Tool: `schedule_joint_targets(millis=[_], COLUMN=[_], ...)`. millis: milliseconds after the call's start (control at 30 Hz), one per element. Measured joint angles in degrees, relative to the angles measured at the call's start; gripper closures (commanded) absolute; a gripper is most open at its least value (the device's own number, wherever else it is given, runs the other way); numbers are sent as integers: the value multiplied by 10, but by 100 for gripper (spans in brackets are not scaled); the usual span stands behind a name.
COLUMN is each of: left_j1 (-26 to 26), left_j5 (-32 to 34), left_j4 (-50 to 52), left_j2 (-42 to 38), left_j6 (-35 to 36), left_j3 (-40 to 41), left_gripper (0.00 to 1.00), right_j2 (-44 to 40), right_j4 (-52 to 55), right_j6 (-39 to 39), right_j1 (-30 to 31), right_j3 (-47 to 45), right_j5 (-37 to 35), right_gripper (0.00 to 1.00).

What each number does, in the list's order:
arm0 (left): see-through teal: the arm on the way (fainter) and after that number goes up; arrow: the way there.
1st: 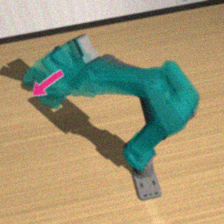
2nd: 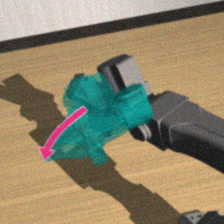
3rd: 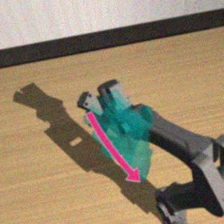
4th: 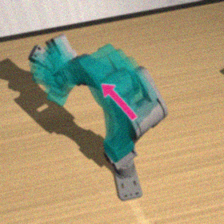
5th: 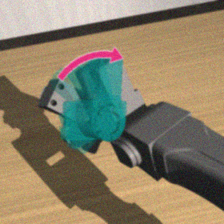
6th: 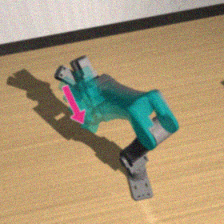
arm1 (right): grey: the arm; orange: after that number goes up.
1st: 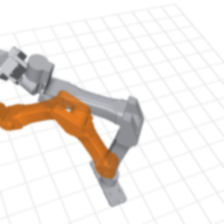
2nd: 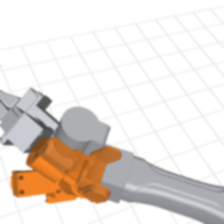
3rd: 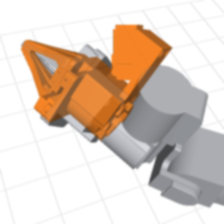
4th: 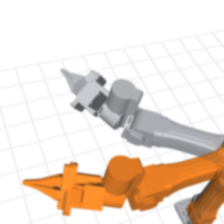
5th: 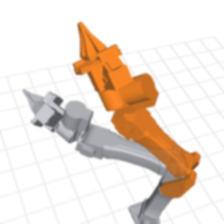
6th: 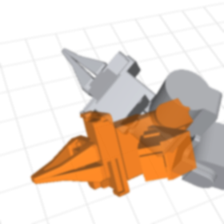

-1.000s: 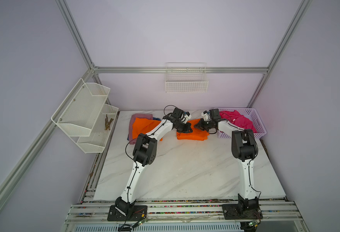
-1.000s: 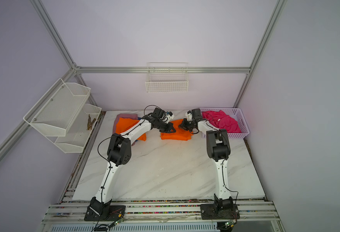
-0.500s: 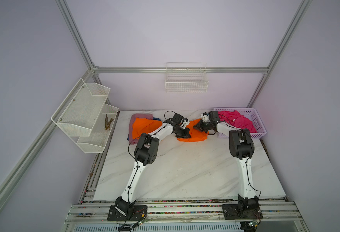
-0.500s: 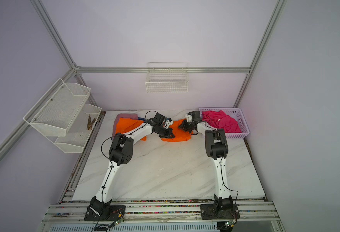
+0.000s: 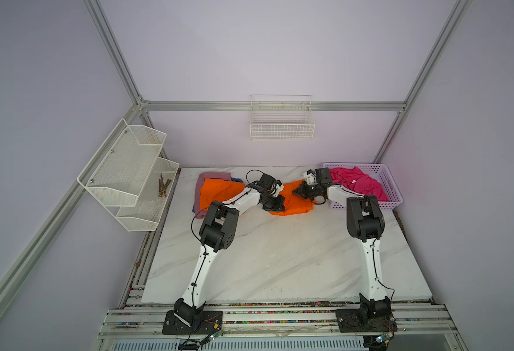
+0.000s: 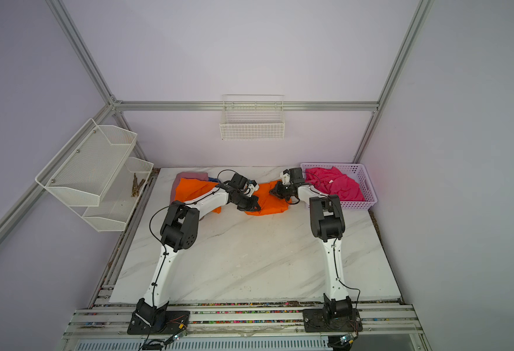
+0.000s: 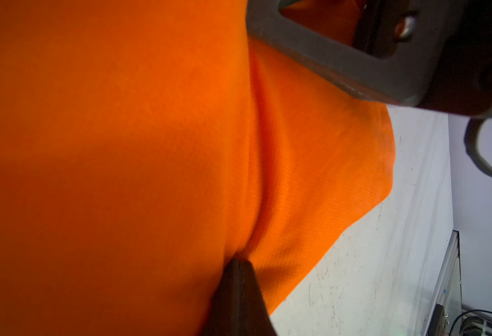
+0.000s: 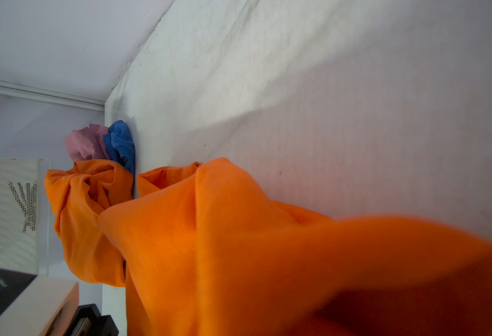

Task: Fold and stack t-shirts
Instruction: Smooth out the T-shirt at the center of the board.

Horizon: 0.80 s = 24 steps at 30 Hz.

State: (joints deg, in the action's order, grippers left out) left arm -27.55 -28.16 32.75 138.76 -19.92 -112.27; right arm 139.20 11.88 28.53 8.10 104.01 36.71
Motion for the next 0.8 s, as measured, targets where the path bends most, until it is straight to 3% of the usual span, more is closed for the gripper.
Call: schedule_joint_targets(millis=[267, 533, 800], left_j1=[2, 7, 31], left_j5=[20, 100, 139], left_j4=[-2, 19, 32], left_j2=[-27, -56, -89], left_j6=[0, 0, -1], left_j3=[33, 52, 97], left_gripper=[100, 100, 100], right_j2=[0, -11, -52], right_j4=[0, 15, 34], right_j6=[-5, -17, -21], right_j1=[0, 0, -9], right_j3=[0, -1, -17], right_j5=[0, -21, -47], right_gripper=[100, 100, 100])
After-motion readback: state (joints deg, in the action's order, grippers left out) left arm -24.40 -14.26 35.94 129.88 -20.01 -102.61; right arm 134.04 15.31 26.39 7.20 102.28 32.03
